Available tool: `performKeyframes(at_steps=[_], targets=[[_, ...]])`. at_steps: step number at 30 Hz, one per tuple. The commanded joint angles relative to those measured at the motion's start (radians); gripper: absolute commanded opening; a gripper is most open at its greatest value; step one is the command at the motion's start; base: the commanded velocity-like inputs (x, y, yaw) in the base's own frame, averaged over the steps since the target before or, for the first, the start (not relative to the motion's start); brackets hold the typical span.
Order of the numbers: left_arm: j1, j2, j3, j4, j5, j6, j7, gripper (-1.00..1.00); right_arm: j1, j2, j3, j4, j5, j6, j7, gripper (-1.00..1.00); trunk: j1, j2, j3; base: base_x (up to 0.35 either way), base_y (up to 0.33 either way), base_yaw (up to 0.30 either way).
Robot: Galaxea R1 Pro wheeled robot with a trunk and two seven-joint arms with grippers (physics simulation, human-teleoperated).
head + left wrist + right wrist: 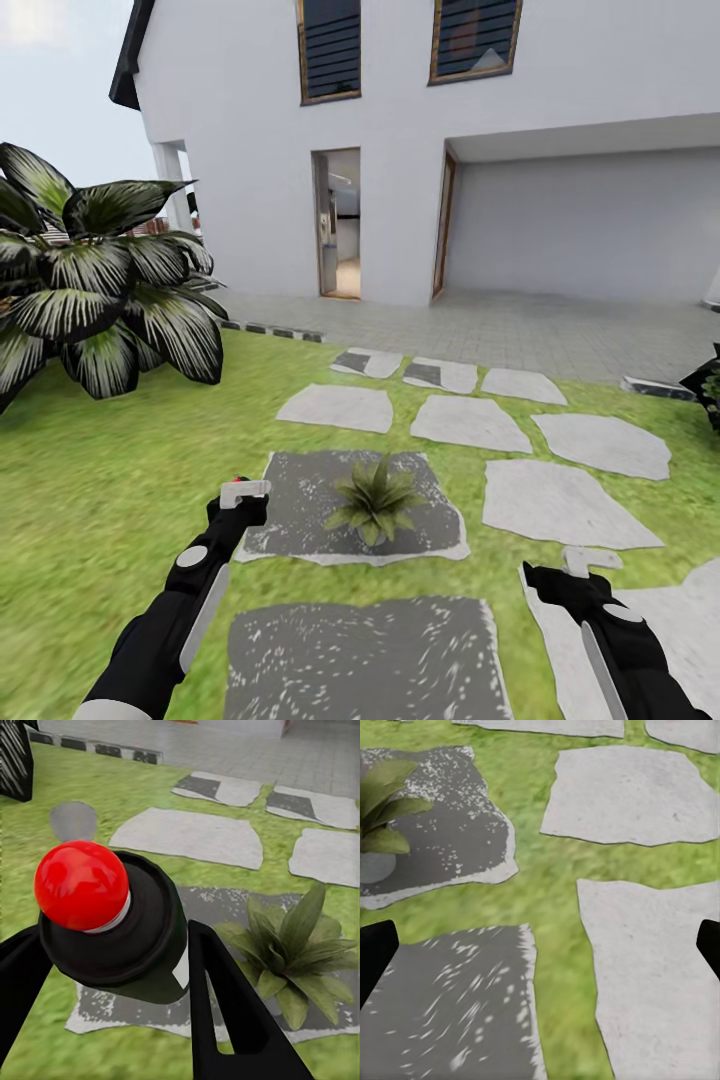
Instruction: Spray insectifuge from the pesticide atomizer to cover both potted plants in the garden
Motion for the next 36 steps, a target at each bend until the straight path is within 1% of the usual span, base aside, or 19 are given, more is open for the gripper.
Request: performKeyframes(at_steps=[1,4,9,10,13,15,16,19,22,25,27,28,30,31,32,33,34,35,36], targets=[[0.0,0.001,-0.002,-0.002,0.009,0.005,0.008,-1.0,-0.001,0.0,0.0,-0.001,0.001,0.005,-0.001,1.0,0.0,0.0,-0.001,0.0,0.0,0.0],[0.0,0.001,-0.002,-0.002,0.009,0.005,0.008,-1.0,-0.001,-0.001,0.002,0.002,0.033,0.005,-0.008,1.0,0.0,0.0,-0.001,0.0,0.0,0.0],[0.0,0.01,0.0,-0.003,0.009,0.007,0.004,-1.0,-0.001,-0.006,-0.001,0.002,0.163,0.014,-0.002,1.0,0.0,0.0,-0.001,0.0,0.0,0.0],[0.0,0.014,0.0,-0.003,0.008,0.008,0.002,-1.0,-0.001,-0.006,-0.001,0.002,0.17,0.018,-0.001,1.0,0.0,0.0,-0.001,0.0,0.0,0.0],[-0.003,0.06,0.003,-0.003,0.002,0.01,-0.049,-1.0,-0.02,-0.012,-0.001,0.011,0.189,0.065,0.025,1.0,0.0,0.0,-0.001,0.0,0.0,0.0],[-0.006,0.123,0.004,-0.003,0.0,0.011,-0.108,-1.0,-0.067,-0.024,0.001,0.029,0.192,0.084,0.092,1.0,0.0,0.0,-0.001,0.0,0.0,0.0],[-0.007,0.14,0.004,-0.003,0.0,0.011,-0.127,-1.0,-0.084,-0.027,0.002,0.035,0.193,0.087,0.116,1.0,0.0,0.0,-0.001,0.0,0.0,0.0],[-0.009,0.224,0.004,-0.003,-0.002,0.012,-0.26,-1.0,-0.205,-0.034,0.003,0.112,0.195,0.095,0.334,1.0,0.0,0.0,-0.001,0.0,0.0,0.0],[-0.01,0.271,0.004,-0.002,-0.002,0.012,-0.356,-1.0,-0.308,-0.036,0.003,0.217,0.201,0.097,0.502,1.0,0.0,0.0,-0.001,0.0,0.0,0.0],[-0.011,0.314,0.005,-0.002,-0.003,0.011,-0.437,-1.0,-0.401,-0.036,0.003,0.334,0.205,0.097,0.57,1.0,0.0,0.0,-0.001,0.0,0.0,0.0],[-0.012,0.335,0.004,-0.001,-0.003,0.011,-0.545,-1.0,-0.49,-0.034,0.006,0.433,0.205,0.097,0.607,1.0,0.0,0.0,-0.001,0.0,0.0,0.0],[-0.014,0.34,0.004,-0.001,-0.013,0.011,-0.625,-1.0,-0.528,-0.03,0.017,0.465,0.206,0.097,0.66,1.0,0.0,0.0,-0.001,0.0,0.0,0.0],[-0.015,0.344,0.005,0.0,-0.055,0.011,-0.729,-1.0,-0.555,-0.025,0.051,0.484,0.207,0.097,0.774,1.0,0.0,0.0,-0.001,0.0,0.0,0.0],[-0.018,0.344,0.005,0.001,-0.122,0.011,-0.833,-1.0,-0.566,-0.018,0.09,0.491,0.207,0.097,0.883,1.0,0.0,0.0,-0.001,0.0,0.0,0.0],[-0.019,0.344,0.005,0.001,-0.158,0.011,-0.882,-1.0,-0.569,-0.005,0.107,0.493,0.207,0.097,0.922,1.0,0.0,0.0,-0.001,0.0,0.0,0.0],[-0.021,0.343,0.005,0.001,-0.201,0.011,-0.941,-1.0,-0.572,0.036,0.136,0.495,0.207,0.097,0.956,1.0,0.0,0.0,-0.001,0.0,0.0,0.0],[-0.022,0.342,0.005,0.001,-0.22,0.011,-0.968,-1.0,-0.573,0.068,0.161,0.495,0.207,0.097,0.969,1.0,0.0,0.0,-0.001,0.0,0.0,0.0],[-0.022,0.341,0.004,0.001,-0.237,0.012,-0.997,-1.0,-0.573,0.107,0.209,0.496,0.206,0.097,0.98,1.0,0.0,0.0,-0.001,0.0,0.0,0.0],[-0.023,0.34,0.004,0.002,-0.244,0.012,-1.018,-1.0,-0.574,0.124,0.249,0.496,0.206,0.097,0.984,1.0,0.0,0.0,-0.001,0.0,0.0,0.0]])
